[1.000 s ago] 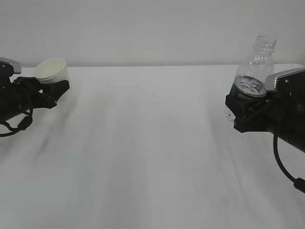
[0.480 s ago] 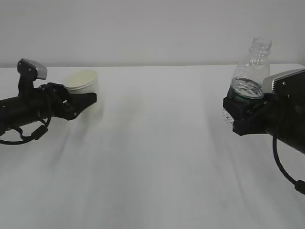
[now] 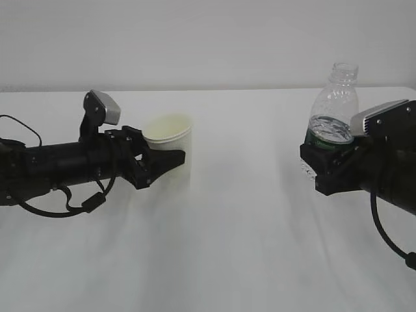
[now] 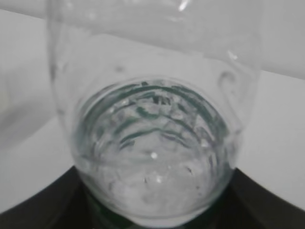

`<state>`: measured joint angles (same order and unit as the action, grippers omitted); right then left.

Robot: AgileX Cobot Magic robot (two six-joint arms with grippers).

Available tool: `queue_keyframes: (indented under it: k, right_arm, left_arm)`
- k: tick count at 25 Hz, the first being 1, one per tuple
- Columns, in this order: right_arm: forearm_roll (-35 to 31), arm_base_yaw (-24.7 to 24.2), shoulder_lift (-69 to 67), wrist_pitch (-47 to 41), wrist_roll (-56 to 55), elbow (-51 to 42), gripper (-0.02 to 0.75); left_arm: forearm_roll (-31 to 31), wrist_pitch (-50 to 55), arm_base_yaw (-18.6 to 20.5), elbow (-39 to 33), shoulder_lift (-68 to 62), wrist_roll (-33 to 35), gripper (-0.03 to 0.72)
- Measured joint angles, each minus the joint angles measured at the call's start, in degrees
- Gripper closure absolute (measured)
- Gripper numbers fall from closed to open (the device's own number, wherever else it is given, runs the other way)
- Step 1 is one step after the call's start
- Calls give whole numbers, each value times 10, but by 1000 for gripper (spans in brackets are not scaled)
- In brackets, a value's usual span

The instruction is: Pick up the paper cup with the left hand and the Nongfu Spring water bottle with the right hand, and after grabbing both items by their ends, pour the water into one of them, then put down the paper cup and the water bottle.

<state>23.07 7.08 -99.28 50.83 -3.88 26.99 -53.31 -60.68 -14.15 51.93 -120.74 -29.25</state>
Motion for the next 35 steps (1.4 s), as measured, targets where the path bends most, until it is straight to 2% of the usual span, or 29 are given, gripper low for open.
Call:
queue_keyframes:
  k: [13,21,35]
  right_arm:
    - [42,0,0,-32,0,0,280]
    - [56,0,0,-36,0,0,280]
    - [81,0,0,-36,0,2,281]
  left_arm:
    - [-53,-4,-72,0,0,-20,201]
    - [-61,-10,-112,0,4,-21,201]
    - [-71,-10,-118,0,4,-22,201]
